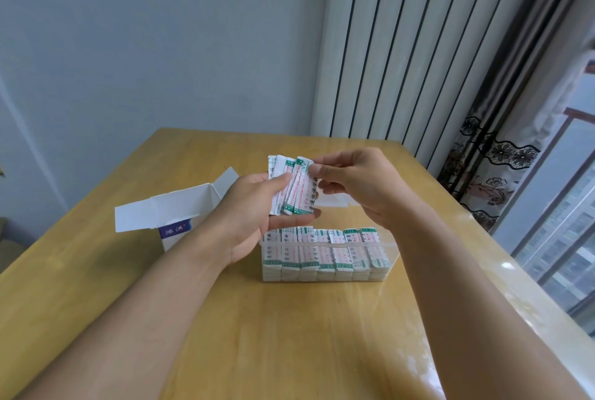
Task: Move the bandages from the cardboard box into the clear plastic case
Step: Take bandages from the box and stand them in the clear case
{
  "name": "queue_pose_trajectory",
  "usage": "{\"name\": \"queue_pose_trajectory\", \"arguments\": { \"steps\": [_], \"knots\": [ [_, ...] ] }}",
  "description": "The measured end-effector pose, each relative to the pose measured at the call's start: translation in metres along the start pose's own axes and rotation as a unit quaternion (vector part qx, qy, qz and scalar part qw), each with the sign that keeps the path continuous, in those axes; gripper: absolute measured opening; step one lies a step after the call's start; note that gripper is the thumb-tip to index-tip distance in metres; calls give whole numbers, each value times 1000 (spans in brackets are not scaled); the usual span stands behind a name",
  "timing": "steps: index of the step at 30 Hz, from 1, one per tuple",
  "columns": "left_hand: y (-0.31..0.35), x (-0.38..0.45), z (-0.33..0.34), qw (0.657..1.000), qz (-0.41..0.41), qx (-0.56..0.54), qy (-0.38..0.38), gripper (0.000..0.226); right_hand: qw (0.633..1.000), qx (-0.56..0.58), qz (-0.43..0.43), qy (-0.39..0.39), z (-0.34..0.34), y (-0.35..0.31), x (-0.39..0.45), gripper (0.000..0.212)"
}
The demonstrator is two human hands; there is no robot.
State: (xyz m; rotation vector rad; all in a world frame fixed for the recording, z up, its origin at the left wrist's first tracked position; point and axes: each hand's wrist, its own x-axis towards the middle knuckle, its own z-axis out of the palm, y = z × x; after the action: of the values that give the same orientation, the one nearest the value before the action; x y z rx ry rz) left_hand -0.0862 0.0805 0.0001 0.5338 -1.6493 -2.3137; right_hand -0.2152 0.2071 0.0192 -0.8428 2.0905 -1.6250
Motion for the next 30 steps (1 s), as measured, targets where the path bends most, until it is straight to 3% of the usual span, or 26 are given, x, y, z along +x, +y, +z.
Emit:
{"name": "queue_pose_trajectory", "arguments": {
  "steps": [8,15,18,22,26,30],
  "knots": [
    [-1,0,0,1000,13,4,11,29,998,52,6,-34,3,-1,-1,21],
    [1,-1,1,999,0,-22,28,25,997,79,-19,-5,3,-3,-3,16],
    [-1,-1,2,999,0,-15,31,22,997,62,-34,-14,6,-4,-4,26],
    [-3,2,1,998,12,22,50,15,999,28,-36,-12,6,-5,-5,15],
    [-2,2,2,999,8,13,52,14,997,-30,-60,-25,5,-7,-7,18],
    [-1,3,2,999,12,0,53,15,998,-9,-57,-11,6,-10,-8,13]
  ]
}}
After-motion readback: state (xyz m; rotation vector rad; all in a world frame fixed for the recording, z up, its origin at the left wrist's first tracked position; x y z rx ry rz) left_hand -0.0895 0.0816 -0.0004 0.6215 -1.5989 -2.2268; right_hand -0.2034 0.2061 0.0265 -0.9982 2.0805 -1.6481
